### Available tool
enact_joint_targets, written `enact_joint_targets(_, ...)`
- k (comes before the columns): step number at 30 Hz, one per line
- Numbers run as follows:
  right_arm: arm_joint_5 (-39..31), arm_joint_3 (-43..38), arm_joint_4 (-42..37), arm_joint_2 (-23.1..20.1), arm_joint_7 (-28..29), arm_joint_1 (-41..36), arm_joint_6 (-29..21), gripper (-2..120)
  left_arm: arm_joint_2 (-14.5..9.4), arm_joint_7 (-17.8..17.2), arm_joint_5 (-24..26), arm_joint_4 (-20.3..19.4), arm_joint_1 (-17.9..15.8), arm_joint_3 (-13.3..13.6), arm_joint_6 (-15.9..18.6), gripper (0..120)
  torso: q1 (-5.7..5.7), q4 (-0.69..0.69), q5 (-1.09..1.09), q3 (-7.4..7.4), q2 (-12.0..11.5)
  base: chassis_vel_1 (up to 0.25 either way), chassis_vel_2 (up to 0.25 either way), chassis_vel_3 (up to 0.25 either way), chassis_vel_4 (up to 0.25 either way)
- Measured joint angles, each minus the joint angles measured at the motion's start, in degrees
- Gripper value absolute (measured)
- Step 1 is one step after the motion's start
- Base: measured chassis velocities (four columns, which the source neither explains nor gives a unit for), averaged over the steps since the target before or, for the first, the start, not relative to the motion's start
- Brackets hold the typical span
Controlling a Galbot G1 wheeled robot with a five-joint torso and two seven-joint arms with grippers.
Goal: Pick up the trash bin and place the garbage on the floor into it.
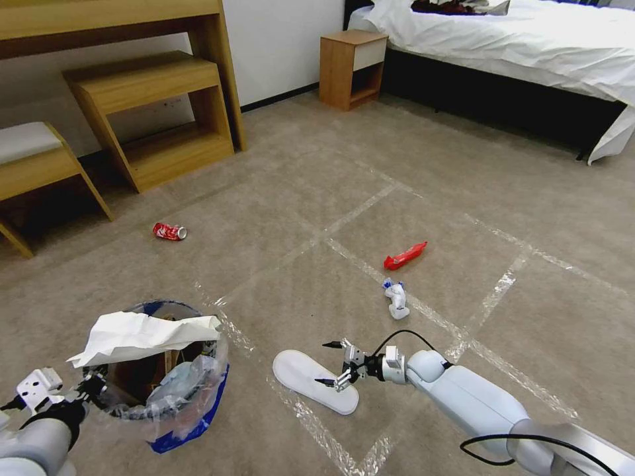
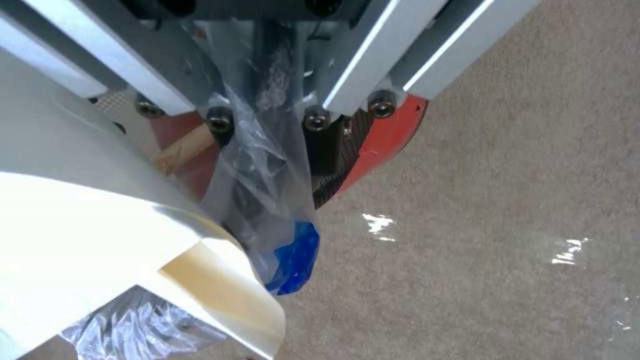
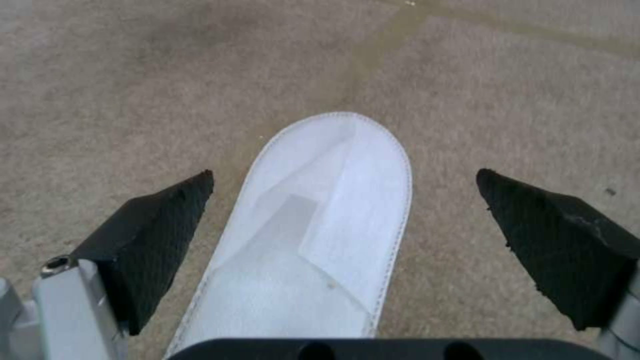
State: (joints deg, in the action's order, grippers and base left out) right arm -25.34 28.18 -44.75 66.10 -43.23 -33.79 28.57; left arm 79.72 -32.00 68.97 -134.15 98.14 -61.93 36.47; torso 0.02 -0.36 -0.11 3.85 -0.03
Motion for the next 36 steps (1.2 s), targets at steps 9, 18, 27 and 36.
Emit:
enact_joint_targets(9,-0.01,-0.68,3.01,2.69,0.63,-0.43,0.23,100,-0.21,0.06,-0.12,0.06,0.24,0.00,0.00,0,0.00,0.00,-0.01,0.00,0.00,0.000,0.000,0.000,0.000)
enact_joint_targets(18,-0.11,-1.32,9.32,7.14,0.49,1.06,1.04,100,-0.22,0.10,-0.30,-0.07,0.50,0.12,0.00,0,0.00,0.00,-0.01,0.00,0.00,0.000,0.000,0.000,0.000)
enact_joint_targets(27,0.25,-1.34,11.88,8.79,0.39,1.03,1.20,99,-0.36,0.14,-0.33,-0.12,0.55,0.31,0.00,0,0.00,0.00,-0.01,0.00,0.00,0.000,0.000,0.000,0.000)
enact_joint_targets(36,0.33,-1.54,13.26,9.31,0.40,0.49,1.38,96,-0.58,0.17,-0.40,-0.14,0.56,0.57,0.01,0,0.00,0.00,0.00,0.00,0.00,0.000,0.000,0.000,0.000)
